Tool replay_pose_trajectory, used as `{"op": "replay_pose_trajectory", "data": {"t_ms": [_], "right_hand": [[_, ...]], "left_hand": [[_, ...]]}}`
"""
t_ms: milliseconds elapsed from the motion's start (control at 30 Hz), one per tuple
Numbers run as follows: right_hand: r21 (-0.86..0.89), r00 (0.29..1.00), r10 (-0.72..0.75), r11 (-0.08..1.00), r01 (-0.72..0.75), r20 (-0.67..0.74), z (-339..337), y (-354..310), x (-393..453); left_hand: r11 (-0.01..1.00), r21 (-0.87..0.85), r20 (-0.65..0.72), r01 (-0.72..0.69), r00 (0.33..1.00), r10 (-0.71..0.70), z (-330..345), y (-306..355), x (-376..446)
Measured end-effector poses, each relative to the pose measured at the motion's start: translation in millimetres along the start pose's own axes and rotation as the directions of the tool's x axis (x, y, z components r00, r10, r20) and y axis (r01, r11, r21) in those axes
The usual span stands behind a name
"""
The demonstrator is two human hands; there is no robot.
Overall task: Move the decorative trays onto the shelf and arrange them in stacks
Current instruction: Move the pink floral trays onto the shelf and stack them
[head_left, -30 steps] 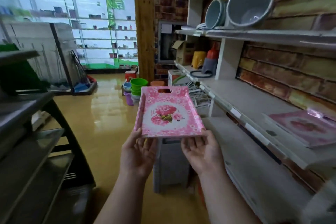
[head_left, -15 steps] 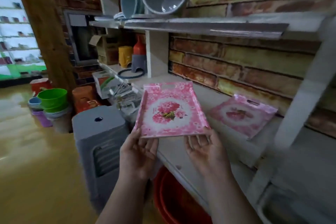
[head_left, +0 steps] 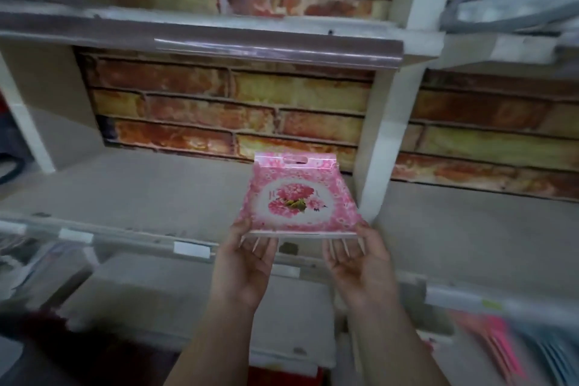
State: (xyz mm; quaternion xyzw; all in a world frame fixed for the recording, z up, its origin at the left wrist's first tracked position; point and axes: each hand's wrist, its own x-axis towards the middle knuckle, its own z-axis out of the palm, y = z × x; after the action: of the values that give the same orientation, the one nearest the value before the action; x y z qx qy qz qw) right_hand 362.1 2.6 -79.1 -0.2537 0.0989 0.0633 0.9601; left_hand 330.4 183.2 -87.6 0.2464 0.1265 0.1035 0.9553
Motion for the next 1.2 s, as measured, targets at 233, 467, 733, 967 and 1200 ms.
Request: {"op": "replay_pose_trajectory", "data": {"t_ms": [233, 467, 733, 967, 1200], "right_hand": [[0.05, 0.981, -0.088, 0.994, 0.098, -0.171, -9, 26, 1], [-0.014, 0.965, -0.092, 0.996, 0.091, -0.247, 7, 52, 13], [-0.334, 0.912, -0.334, 0.91, 0.246, -0.238, -15, 48, 32], [-0.777, 0.842, -0.521, 0.585, 0.233, -0.14, -37, 33, 56], [-0.959, 0.781, -0.603, 0.089, 0.27, 0.164, -46, 11, 66]], "left_hand": [[0.981, 0.063, 0.043, 0.185, 0.981, -0.188, -17, 10, 27], [0.977, 0.033, -0.021, 0.212, 0.977, -0.211, -24, 23, 48], [0.957, 0.271, -0.036, 0.105, 0.994, -0.099, -31, 13, 67], [0.646, 0.737, -0.013, -0.2, 0.951, 0.309, -56, 19, 82], [-0.007, 0.854, 0.503, -0.521, 0.821, 0.272, -51, 47, 111]]}}
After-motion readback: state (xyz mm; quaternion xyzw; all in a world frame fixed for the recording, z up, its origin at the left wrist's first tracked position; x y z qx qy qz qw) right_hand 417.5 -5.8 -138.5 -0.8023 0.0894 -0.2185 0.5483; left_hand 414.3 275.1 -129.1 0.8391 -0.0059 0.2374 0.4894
